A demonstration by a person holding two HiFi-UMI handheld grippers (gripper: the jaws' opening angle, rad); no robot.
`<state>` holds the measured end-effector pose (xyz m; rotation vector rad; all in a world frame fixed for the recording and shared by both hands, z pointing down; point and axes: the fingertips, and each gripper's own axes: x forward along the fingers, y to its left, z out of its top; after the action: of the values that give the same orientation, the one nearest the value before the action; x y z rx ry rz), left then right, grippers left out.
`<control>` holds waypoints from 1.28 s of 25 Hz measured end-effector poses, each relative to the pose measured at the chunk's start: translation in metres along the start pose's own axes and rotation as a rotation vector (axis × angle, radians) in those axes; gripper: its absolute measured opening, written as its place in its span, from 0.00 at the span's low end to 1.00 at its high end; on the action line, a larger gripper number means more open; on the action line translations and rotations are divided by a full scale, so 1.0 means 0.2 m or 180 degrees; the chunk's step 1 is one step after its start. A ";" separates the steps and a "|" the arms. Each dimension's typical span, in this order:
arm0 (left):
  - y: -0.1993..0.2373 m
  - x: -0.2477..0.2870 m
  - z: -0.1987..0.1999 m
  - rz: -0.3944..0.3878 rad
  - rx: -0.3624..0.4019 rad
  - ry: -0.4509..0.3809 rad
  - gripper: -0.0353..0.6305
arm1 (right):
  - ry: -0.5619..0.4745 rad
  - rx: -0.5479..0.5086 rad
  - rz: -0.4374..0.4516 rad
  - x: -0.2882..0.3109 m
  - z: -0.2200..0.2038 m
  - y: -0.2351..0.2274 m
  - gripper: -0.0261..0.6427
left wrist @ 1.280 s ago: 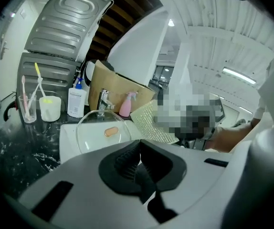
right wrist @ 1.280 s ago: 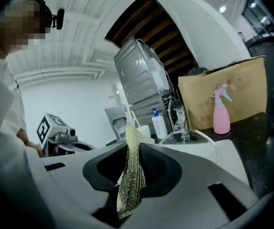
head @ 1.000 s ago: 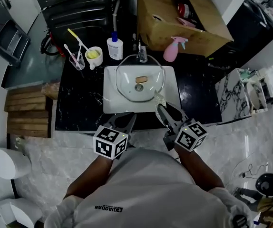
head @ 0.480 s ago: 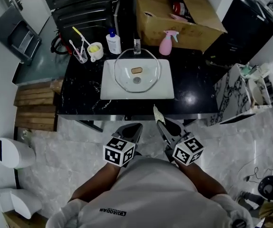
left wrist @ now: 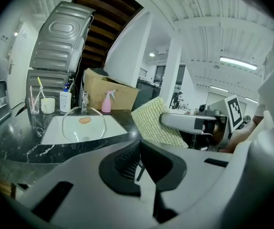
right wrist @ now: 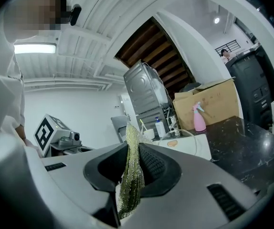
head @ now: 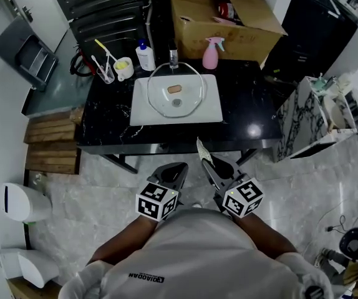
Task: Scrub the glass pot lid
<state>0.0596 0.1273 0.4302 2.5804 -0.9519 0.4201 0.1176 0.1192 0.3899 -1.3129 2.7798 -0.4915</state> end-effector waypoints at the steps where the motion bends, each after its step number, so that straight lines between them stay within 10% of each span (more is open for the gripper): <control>1: 0.00 0.00 0.02 0.0010 0.0010 -0.0020 0.08 | -0.0009 0.0026 -0.0023 0.00 0.01 -0.01 0.18; 32: 0.05 -0.05 0.04 0.0238 -0.0007 -0.0192 0.08 | 0.0008 0.0069 -0.0069 -0.02 -0.07 -0.02 0.17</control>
<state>0.0471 0.1217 0.4221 2.5750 -1.0717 0.3624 0.1204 0.1240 0.4039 -1.3401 2.7570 -0.5233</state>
